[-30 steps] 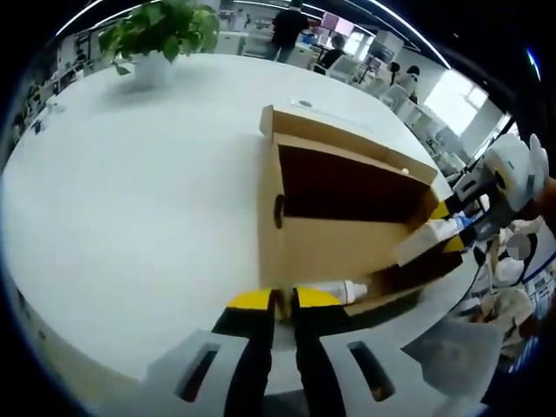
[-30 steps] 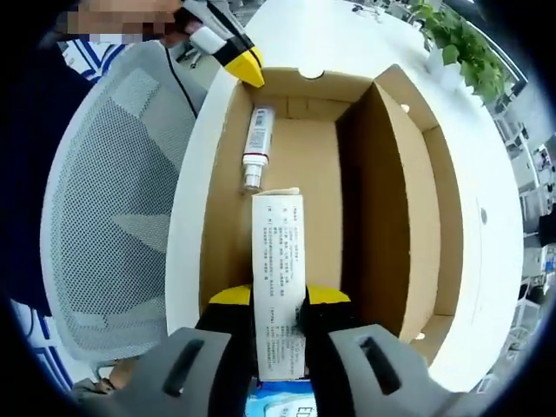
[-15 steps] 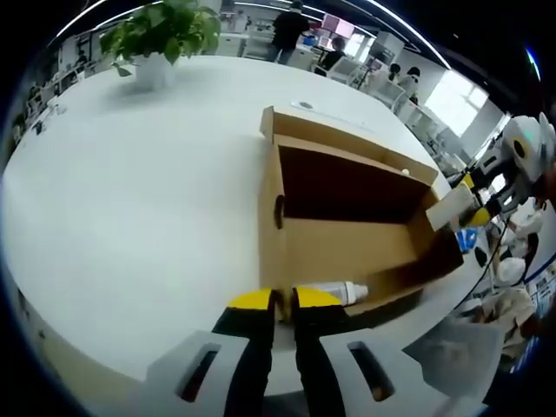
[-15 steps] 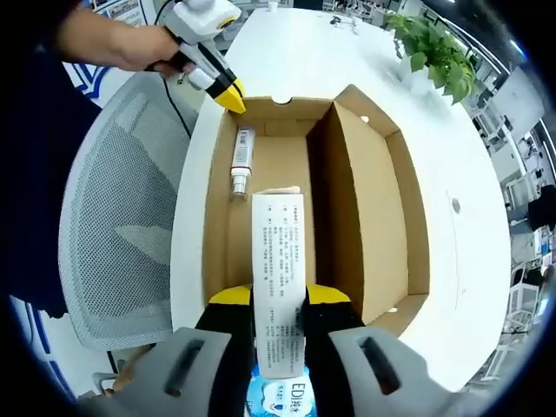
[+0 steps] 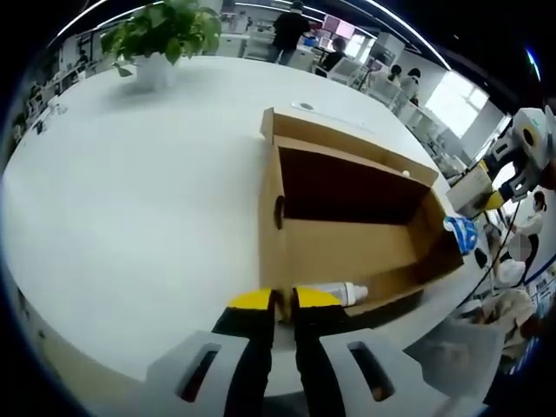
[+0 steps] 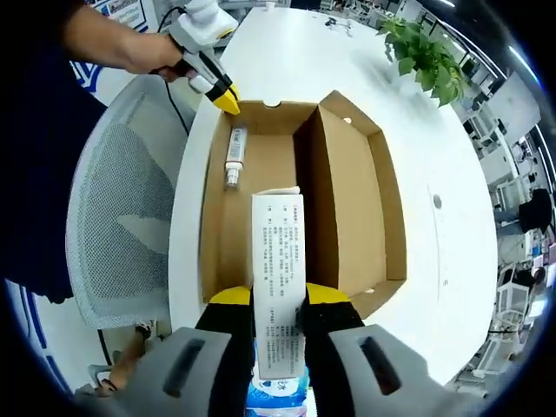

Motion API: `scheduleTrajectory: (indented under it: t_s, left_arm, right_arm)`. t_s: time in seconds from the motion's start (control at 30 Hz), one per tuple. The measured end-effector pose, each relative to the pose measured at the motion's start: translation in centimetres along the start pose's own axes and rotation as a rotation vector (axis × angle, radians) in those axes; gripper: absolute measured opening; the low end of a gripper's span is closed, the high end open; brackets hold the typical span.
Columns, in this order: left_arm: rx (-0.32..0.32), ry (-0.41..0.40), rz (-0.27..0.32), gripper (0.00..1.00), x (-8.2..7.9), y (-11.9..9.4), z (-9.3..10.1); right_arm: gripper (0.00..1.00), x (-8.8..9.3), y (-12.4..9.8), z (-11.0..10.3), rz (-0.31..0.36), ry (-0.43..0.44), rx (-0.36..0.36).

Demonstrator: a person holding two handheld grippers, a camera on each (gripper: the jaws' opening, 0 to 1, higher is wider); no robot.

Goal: Operate the shoe box by opening the lid, removing the specified soft item, and placing it in the target area until the item is outside and the box remains undamaged.

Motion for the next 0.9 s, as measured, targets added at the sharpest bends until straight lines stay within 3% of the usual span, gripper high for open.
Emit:
scheduleTrajectory:
  t_s: [0.43, 0.9]
  left_arm:
    - [-0.011, 0.003, 0.008, 0.04, 0.0, 0.0, 0.1]
    - [-0.039, 0.026, -0.007, 0.04, -0.1, 0.0, 0.3]
  right_arm:
    - [0.17, 6.9, -1.9, 0.6, -0.095, 0.036, 0.016]
    - [0.17, 13.9, -2.7, 0.4, -0.151, 0.077, 0.004]
Point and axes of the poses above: the point that each gripper's makers call its tool centre point, and the gripper's own axes: y roughly forward along the fingers, z roughly to its right, x roughly out of its underside, the point moved 5 cm from there along -y, roughly backward along the fingers, and after that the axes turned 3 degrees about z, right-handed, at the moved point
